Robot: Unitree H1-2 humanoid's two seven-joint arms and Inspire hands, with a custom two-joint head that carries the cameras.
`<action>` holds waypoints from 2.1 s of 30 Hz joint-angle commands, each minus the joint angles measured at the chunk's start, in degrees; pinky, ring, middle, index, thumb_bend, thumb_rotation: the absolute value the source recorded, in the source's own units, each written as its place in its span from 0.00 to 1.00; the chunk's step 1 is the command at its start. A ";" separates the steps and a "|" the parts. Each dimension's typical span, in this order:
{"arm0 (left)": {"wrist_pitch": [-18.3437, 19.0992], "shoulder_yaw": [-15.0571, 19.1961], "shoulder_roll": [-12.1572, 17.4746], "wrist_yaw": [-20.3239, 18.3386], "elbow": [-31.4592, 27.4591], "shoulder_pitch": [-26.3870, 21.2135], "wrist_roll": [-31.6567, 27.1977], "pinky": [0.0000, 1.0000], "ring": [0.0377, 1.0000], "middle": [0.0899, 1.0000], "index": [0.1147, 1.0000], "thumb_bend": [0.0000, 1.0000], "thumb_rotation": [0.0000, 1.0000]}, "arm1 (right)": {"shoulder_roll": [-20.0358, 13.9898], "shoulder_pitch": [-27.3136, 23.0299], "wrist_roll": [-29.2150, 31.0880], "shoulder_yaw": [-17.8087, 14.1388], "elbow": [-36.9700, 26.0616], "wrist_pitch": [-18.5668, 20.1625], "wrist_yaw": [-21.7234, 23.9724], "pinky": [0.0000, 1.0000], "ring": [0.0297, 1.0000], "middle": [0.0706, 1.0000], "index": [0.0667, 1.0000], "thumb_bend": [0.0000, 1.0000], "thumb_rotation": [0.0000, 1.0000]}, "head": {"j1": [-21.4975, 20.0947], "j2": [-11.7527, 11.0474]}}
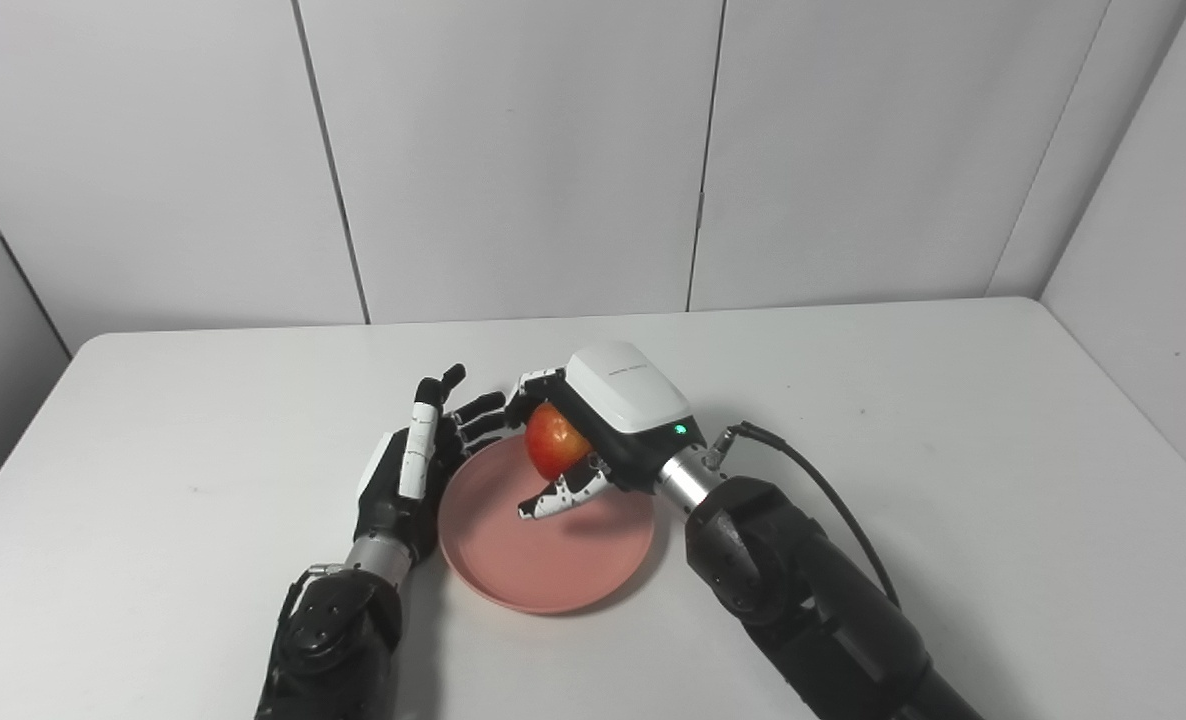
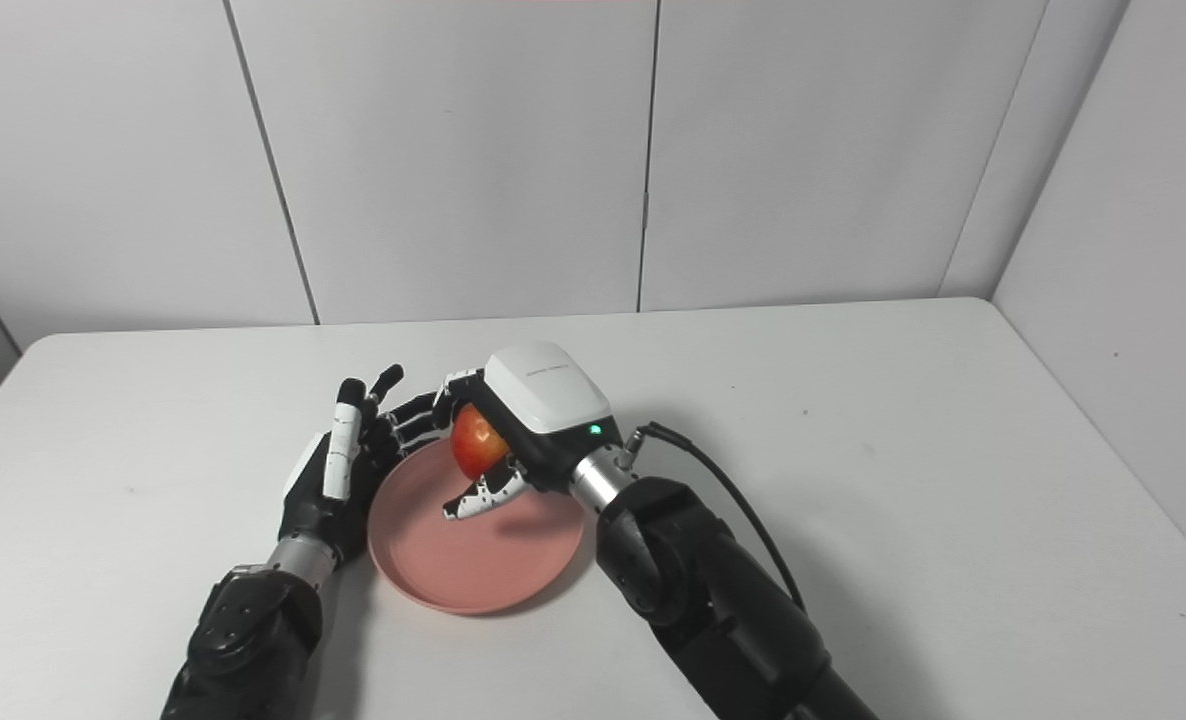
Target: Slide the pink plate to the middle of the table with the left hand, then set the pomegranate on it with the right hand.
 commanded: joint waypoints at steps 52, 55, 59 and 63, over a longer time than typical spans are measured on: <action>0.14 0.21 -0.19 1.01 -0.67 -1.07 0.58 0.81 0.82 0.78 0.93 0.99 0.95 | 0.18 -0.97 2.76 -5.93 -3.48 -4.60 -1.91 0.51 0.67 0.77 0.79 0.84 0.99 | -0.20 0.08; -0.01 0.36 0.05 0.55 -0.74 -1.19 0.36 0.83 0.80 0.76 0.93 1.00 0.96 | 0.15 -0.67 3.54 -7.66 -4.27 -4.89 -2.95 0.49 0.65 0.76 0.79 0.80 0.99 | -0.31 0.01; -2.04 1.38 -1.00 2.12 -0.98 -1.14 0.41 0.77 0.78 0.76 0.92 1.00 0.94 | 0.89 -0.02 5.79 -10.80 -3.45 -5.54 -6.66 0.48 0.62 0.74 0.78 0.81 1.00 | -0.31 0.01; -7.69 2.63 -2.67 6.01 -0.84 -1.02 2.35 0.78 0.80 0.80 0.90 0.98 0.89 | 4.47 1.82 11.21 -15.79 -1.74 -3.90 -10.34 0.52 0.64 0.74 0.76 0.90 1.00 | 0.04 0.28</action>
